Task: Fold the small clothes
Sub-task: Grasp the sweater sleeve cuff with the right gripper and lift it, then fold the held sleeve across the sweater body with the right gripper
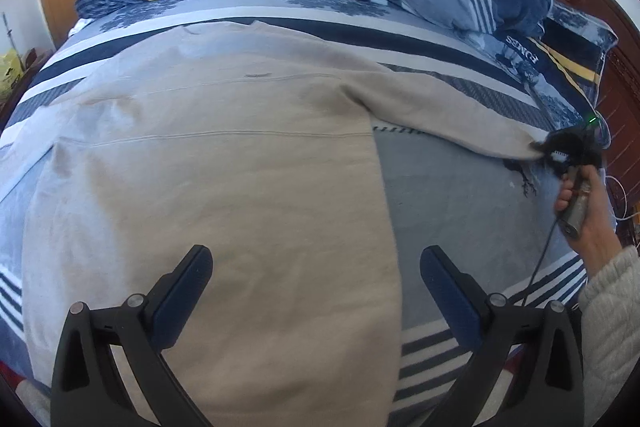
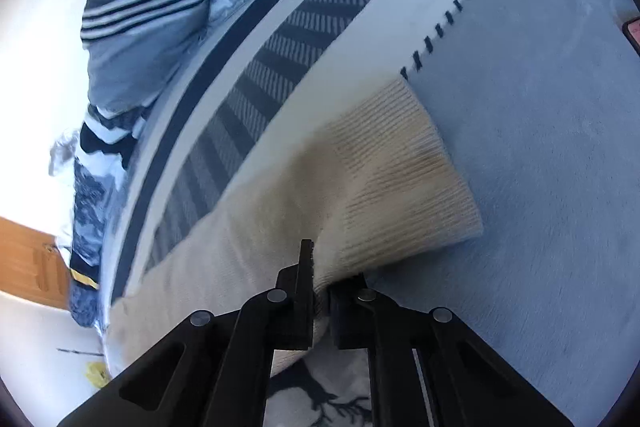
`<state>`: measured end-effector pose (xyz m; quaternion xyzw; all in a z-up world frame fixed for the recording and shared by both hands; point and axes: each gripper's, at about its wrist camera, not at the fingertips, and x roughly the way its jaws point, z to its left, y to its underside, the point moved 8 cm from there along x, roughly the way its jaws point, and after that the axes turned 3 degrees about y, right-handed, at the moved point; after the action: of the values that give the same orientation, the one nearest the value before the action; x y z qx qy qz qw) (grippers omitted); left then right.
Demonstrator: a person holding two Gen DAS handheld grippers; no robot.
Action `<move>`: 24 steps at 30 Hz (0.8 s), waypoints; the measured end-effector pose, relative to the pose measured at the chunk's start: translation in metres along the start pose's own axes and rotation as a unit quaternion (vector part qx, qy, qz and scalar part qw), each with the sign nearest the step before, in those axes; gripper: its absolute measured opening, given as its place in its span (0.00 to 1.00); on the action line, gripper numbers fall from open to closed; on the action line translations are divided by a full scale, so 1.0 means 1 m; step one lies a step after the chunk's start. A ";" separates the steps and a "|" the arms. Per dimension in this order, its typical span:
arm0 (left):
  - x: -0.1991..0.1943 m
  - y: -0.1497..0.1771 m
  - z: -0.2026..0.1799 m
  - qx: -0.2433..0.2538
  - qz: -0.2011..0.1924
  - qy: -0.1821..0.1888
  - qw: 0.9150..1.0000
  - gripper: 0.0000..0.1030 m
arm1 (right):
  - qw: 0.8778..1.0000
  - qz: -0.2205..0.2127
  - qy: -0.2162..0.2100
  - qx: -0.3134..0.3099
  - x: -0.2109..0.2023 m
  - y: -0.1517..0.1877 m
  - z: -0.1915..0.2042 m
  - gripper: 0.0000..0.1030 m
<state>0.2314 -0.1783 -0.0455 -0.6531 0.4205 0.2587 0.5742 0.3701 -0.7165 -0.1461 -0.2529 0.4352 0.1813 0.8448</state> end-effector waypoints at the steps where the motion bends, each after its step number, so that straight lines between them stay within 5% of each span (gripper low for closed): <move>1: -0.004 0.001 0.004 -0.006 -0.003 0.000 1.000 1.00 | 0.999 -0.020 0.010 -0.025 -0.013 -0.001 0.010 0.06; 4: -0.021 0.004 0.025 -0.031 -0.010 0.000 0.999 1.00 | 0.987 -0.088 0.002 -0.133 -0.070 0.011 0.070 0.06; 6: -0.034 0.005 0.038 -0.047 -0.014 0.003 0.999 1.00 | 0.966 -0.134 -0.010 -0.221 -0.116 0.041 0.125 0.06; 9: -0.057 0.004 0.062 -0.064 -0.031 0.001 0.997 1.00 | 0.923 -0.187 -0.047 -0.332 -0.180 0.104 0.206 0.06; 12: -0.084 0.005 0.096 -0.085 -0.055 -0.007 0.995 1.00 | 0.861 -0.212 -0.105 -0.450 -0.232 0.198 0.285 0.06; 18: -0.102 0.032 0.188 -0.161 -0.067 -0.034 0.984 1.00 | 0.761 -0.165 -0.184 -0.600 -0.243 0.386 0.350 0.06; 24: -0.087 0.056 0.252 -0.222 -0.058 -0.025 0.973 1.00 | 0.728 -0.045 -0.170 -0.663 -0.143 0.523 0.342 0.06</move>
<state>0.1755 0.0882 -0.0558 -0.7807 0.2994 0.3283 0.4395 0.2361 -0.1069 0.0001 -0.7331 0.0416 0.4254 0.5290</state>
